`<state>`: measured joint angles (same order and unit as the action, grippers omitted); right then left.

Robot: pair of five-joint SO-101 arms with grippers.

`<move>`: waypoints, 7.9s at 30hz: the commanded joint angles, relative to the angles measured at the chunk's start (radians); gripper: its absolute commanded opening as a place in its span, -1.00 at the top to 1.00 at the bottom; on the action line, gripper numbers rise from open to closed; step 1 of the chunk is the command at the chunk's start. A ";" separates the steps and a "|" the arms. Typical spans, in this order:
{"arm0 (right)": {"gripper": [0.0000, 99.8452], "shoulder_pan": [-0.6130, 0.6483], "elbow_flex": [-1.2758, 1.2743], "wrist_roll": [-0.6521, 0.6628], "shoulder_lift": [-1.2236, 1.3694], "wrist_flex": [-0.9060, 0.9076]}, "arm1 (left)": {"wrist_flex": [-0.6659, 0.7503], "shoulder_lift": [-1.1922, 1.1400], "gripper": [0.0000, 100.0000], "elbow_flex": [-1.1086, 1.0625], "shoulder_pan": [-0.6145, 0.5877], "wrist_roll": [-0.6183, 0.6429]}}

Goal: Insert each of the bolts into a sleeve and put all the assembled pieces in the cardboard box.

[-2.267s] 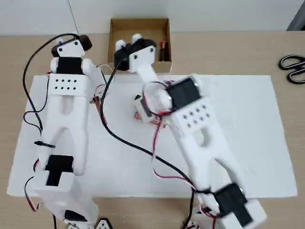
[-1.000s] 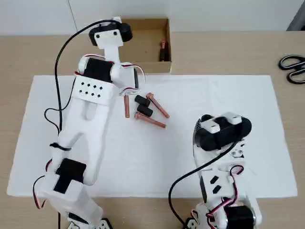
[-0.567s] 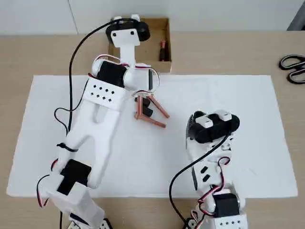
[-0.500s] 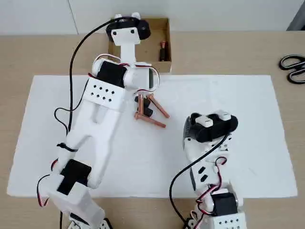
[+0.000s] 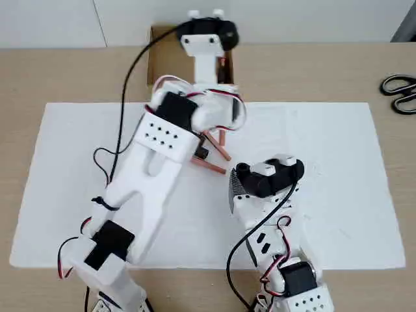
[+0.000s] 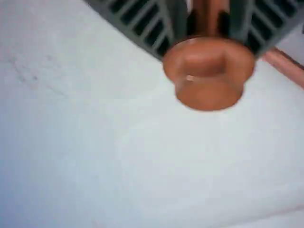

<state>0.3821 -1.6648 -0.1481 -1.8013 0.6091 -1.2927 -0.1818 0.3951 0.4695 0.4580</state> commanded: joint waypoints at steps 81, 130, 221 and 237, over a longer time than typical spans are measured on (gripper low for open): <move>0.99 0.038 -0.008 -0.012 -0.012 -0.028 | 0.713 0.641 0.99 -0.997 0.143 0.000; 0.99 0.013 -0.003 -0.012 -0.013 -0.030 | 0.548 0.723 0.99 -1.084 0.138 0.025; 0.99 -0.045 3.050 0.186 3.011 0.077 | 0.187 0.723 0.45 -0.993 -0.519 -0.273; 0.64 -0.042 3.156 0.181 3.169 0.047 | 0.190 0.726 0.44 -1.013 -0.517 -0.273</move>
<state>0.3345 1.4515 0.0299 1.3871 0.6843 -1.1086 0.5148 -0.6206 -0.0445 0.1880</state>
